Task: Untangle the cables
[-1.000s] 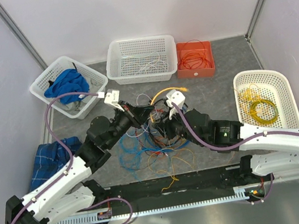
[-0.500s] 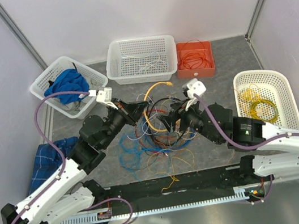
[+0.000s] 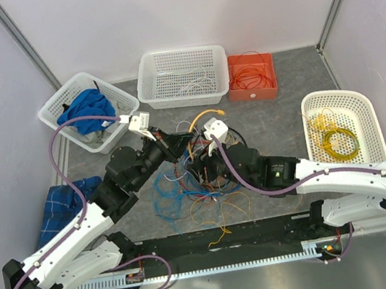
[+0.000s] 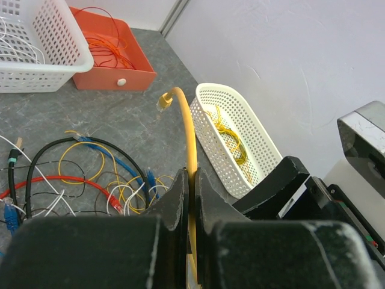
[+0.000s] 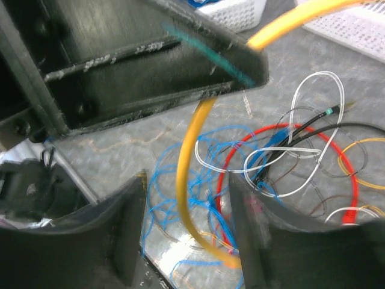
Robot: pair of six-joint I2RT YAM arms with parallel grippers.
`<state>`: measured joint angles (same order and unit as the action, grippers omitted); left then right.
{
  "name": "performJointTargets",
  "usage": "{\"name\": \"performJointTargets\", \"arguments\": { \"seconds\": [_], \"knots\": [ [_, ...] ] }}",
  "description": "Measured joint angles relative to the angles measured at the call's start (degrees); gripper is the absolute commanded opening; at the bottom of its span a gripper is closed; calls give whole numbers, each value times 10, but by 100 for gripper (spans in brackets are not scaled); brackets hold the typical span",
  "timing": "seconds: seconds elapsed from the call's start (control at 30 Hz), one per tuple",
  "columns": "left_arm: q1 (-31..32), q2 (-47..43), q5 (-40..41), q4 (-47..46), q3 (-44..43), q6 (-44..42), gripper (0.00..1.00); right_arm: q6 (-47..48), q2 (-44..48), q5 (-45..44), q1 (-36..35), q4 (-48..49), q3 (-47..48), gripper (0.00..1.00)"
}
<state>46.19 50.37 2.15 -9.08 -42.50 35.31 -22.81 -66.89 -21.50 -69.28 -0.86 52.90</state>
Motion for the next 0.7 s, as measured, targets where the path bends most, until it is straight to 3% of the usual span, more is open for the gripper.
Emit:
{"name": "performJointTargets", "arguments": {
  "seconds": [0.1, 0.17, 0.2, 0.23, 0.27, 0.3, 0.43, 0.5, 0.7],
  "knots": [
    [0, 0, -8, 0, 0, 1, 2, 2, -4, -22, 0, 16, 0, 15],
    [0, -1, -8, 0, 0, 2, 12, -1, 0, -41, -1, 31, -5, 0],
    [-1, -3, -7, 0, 0, 4, 30, -7, 5, -46, -3, 41, -11, 0],
    [-1, -5, -7, 1, 0, 5, 71, -5, 8, -50, -5, 43, -14, 0],
    [-1, -7, -6, 3, 0, 7, 92, -9, 13, -57, -7, 44, -18, 0],
    [-1, -12, -5, 8, 0, 7, 99, -10, 19, -75, -8, 42, -20, 0],
    [-1, -42, 25, 59, 0, 19, 100, -25, 50, -176, 3, 3, -19, 0],
    [-1, -61, 43, 87, 0, 24, 100, -45, 66, -203, 47, -32, -14, 0],
    [-2, -146, 80, 128, 39, 43, 100, -125, 146, -223, 367, -130, -19, 0]
  ]
}}
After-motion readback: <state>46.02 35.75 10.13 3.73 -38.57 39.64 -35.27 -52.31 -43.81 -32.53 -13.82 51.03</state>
